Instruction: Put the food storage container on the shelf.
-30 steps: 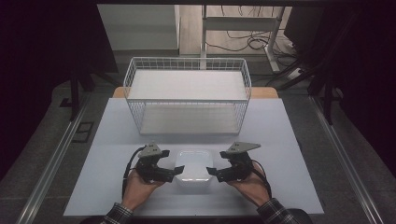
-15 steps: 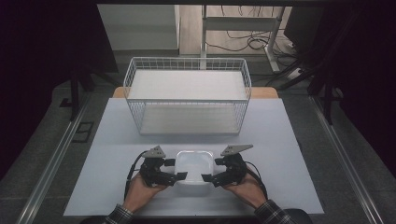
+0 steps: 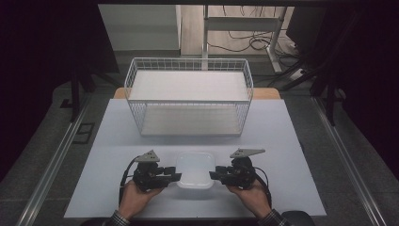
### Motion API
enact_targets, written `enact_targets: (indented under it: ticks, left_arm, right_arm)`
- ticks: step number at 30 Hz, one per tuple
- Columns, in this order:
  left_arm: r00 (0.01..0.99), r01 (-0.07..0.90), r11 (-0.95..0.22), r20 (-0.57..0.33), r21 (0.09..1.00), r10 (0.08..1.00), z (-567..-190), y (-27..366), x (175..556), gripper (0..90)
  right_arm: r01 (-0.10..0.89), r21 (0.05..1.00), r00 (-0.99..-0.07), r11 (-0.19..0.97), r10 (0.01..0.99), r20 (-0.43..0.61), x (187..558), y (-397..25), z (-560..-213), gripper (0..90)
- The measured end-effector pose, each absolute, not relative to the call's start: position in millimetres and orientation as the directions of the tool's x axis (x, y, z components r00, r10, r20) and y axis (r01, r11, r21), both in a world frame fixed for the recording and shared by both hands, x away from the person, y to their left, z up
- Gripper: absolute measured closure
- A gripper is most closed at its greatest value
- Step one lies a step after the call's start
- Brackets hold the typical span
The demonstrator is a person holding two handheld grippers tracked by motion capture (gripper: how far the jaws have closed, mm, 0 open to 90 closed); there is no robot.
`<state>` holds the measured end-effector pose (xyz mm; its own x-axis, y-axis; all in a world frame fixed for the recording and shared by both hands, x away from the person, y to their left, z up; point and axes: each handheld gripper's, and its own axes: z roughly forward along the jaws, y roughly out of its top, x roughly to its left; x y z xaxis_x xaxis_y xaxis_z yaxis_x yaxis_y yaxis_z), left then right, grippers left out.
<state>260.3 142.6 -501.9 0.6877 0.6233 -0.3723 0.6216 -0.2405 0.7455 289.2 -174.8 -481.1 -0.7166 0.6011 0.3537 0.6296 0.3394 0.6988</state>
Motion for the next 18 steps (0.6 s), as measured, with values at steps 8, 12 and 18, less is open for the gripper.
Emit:
enact_targets:
  ticks: [8, 12, 18]
  left_arm:
    - [0.647, 0.610, -0.198, -0.339, 0.767, 0.683, -500.4, 144.7, 257.6, 78.8]
    - [0.637, 0.612, -0.175, -0.349, 0.771, 0.687, -500.8, 144.9, 257.8, 79.0]
    - [0.633, 0.589, -0.154, -0.335, 0.793, 0.698, -496.6, 143.0, 258.2, 79.3]
  right_arm:
    - [0.609, 0.741, -0.687, 0.283, 0.654, 0.316, 283.7, -172.0, -481.5, 78.4]
    - [0.601, 0.753, -0.686, 0.268, 0.657, 0.313, 283.8, -171.7, -481.8, 78.6]
    - [0.574, 0.779, -0.689, 0.251, 0.663, 0.294, 285.5, -172.6, -478.9, 78.5]
